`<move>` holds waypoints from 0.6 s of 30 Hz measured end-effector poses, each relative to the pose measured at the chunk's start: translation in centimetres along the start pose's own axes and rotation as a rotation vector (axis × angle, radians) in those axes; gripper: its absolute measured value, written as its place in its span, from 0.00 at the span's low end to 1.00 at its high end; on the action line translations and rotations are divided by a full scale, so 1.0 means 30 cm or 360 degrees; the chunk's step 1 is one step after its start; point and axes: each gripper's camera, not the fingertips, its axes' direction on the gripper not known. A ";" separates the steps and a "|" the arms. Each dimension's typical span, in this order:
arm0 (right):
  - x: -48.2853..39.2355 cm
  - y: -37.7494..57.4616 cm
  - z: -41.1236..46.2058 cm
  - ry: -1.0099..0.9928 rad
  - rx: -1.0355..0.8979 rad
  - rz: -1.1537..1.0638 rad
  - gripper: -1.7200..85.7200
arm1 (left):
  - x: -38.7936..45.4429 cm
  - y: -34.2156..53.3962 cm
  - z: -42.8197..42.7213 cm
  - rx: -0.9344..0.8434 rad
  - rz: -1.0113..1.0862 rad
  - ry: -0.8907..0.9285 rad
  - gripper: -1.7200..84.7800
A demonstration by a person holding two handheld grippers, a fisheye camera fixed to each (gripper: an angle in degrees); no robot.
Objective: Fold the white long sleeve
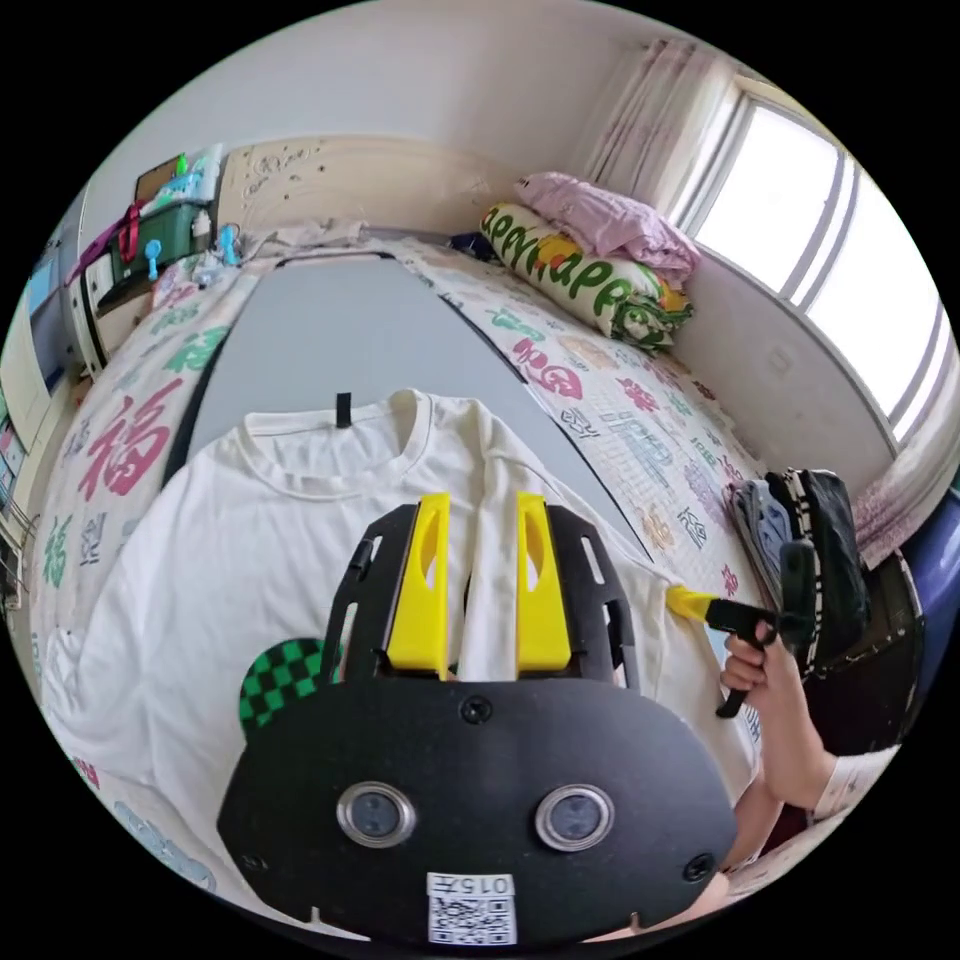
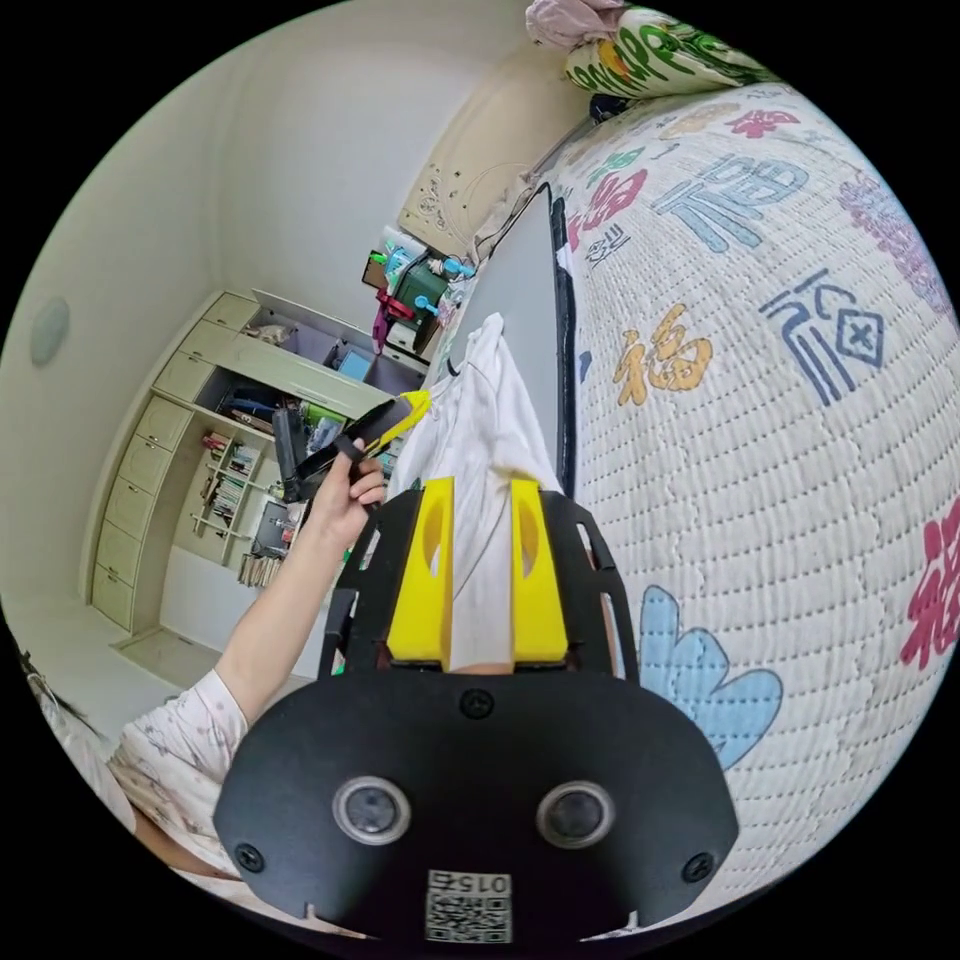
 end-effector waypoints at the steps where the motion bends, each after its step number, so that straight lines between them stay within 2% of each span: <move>1: 0.038 -0.020 0.004 -0.0030 -0.0009 0.0009 0.09 | 0.002 -0.029 0.108 -0.0055 -0.0036 0.0008 0.14; 4: 0.128 -0.061 0.004 -0.0077 -0.0047 -0.0001 0.04 | 0.033 -0.062 0.272 -0.0089 -0.0054 0.0038 0.13; 7: 0.215 -0.064 -0.047 -0.0008 0.0024 0.0011 0.03 | 0.123 -0.102 0.440 -0.0137 0.0004 0.0068 0.05; 9: 0.280 -0.052 -0.092 0.0009 0.0089 0.0019 0.02 | 0.190 -0.116 0.480 -0.0105 0.0072 0.0101 0.03; 15: 0.552 0.021 -0.196 0.0271 0.0182 0.0067 0.02 | 0.443 -0.137 0.605 -0.0031 0.0170 -0.0152 0.04; 18: 0.704 0.095 -0.265 0.0318 0.0242 0.0125 0.02 | 0.511 -0.120 0.709 -0.0135 0.0156 -0.0319 0.07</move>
